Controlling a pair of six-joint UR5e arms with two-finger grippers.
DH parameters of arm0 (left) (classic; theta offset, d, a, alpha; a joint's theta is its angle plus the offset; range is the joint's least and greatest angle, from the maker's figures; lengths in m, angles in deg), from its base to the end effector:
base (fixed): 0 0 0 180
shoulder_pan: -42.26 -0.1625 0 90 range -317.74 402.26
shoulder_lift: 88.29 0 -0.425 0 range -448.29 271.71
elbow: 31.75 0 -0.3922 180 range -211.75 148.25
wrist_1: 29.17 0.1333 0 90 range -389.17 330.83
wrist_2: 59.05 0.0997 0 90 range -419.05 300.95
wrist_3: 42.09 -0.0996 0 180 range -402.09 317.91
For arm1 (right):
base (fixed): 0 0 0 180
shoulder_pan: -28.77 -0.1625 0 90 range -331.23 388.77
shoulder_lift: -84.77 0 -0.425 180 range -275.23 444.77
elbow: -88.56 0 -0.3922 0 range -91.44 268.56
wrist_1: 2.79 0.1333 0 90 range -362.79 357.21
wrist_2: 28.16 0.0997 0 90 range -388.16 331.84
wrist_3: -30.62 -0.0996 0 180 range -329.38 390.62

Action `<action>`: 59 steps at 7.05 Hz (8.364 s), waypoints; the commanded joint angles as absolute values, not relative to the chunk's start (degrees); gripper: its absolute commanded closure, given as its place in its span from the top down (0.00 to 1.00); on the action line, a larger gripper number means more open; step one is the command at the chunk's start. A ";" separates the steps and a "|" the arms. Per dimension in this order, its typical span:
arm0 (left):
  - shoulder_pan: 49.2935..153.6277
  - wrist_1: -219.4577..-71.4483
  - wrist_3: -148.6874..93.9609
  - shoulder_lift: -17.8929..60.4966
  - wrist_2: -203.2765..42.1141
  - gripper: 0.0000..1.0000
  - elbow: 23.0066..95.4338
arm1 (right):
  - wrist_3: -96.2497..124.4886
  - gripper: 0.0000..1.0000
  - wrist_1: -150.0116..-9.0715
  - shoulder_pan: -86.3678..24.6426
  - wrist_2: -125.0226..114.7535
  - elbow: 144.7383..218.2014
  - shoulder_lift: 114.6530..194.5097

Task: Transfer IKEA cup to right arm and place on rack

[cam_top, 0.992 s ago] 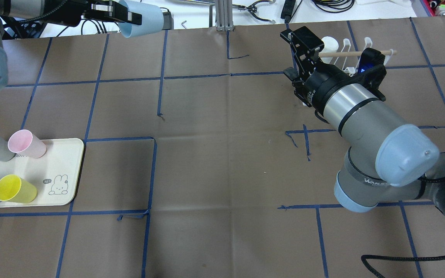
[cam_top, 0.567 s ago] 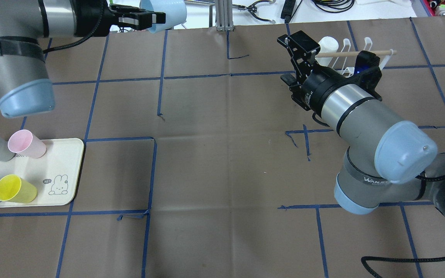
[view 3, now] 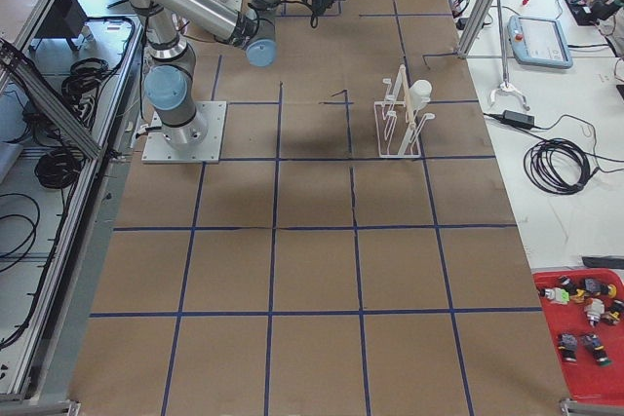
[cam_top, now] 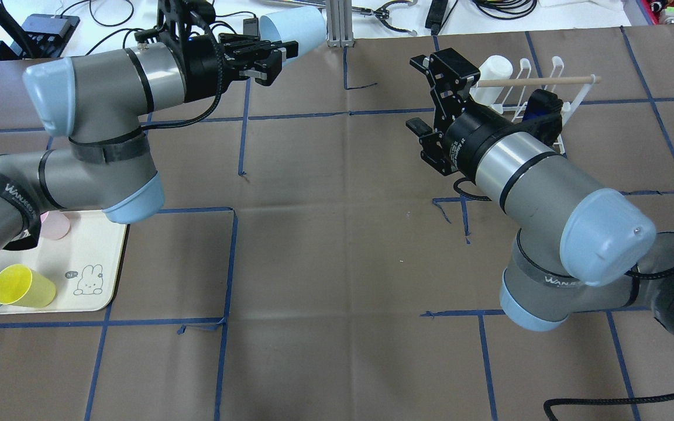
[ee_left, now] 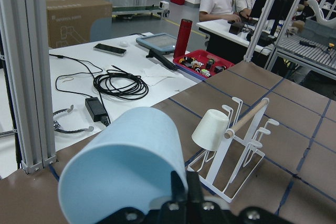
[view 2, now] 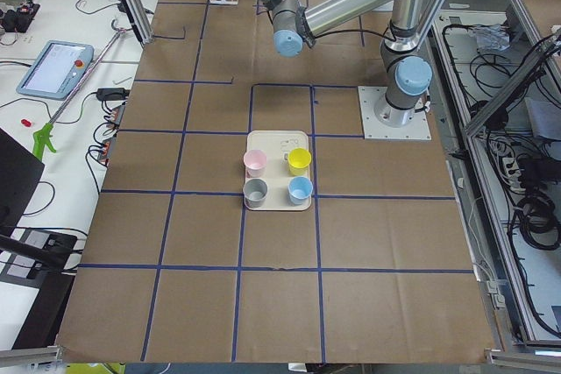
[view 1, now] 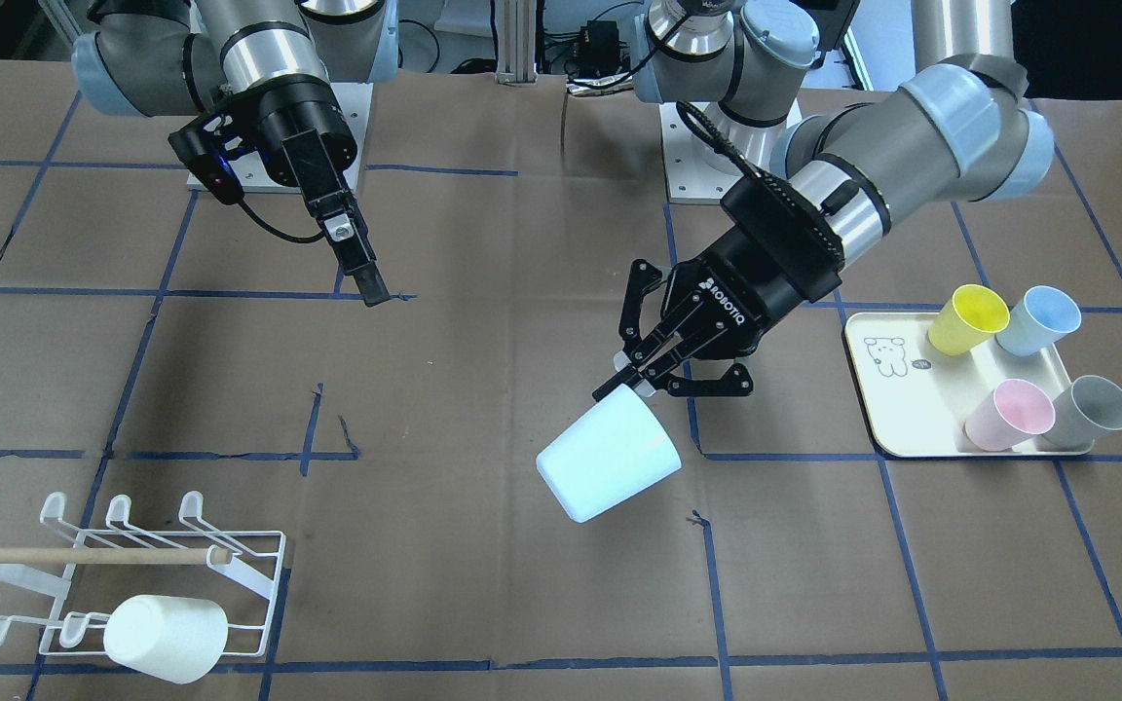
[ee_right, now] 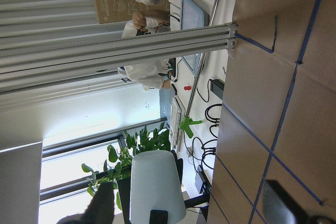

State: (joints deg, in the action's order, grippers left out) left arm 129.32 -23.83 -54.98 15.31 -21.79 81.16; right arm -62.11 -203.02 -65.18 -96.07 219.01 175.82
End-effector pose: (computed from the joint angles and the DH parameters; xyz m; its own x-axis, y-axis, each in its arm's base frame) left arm -0.1857 -0.5286 0.3963 -0.6294 0.7480 0.2107 0.1168 0.3591 -0.9260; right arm 0.1990 -0.4024 0.4024 0.0203 0.3471 -0.9376 0.9000 0.4021 0.1683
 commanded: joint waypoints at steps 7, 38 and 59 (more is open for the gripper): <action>134.73 -18.19 -51.41 12.96 -21.61 0.03 87.60 | -55.45 0.97 -194.75 -67.38 -92.93 214.34 172.32; 121.28 -23.41 -51.50 8.12 -24.70 0.99 90.43 | -43.15 0.09 -192.28 -65.91 -94.68 198.34 158.87; 129.80 -119.26 -39.81 2.59 30.42 1.00 59.83 | 40.55 0.10 -201.96 -42.07 -101.37 190.59 139.61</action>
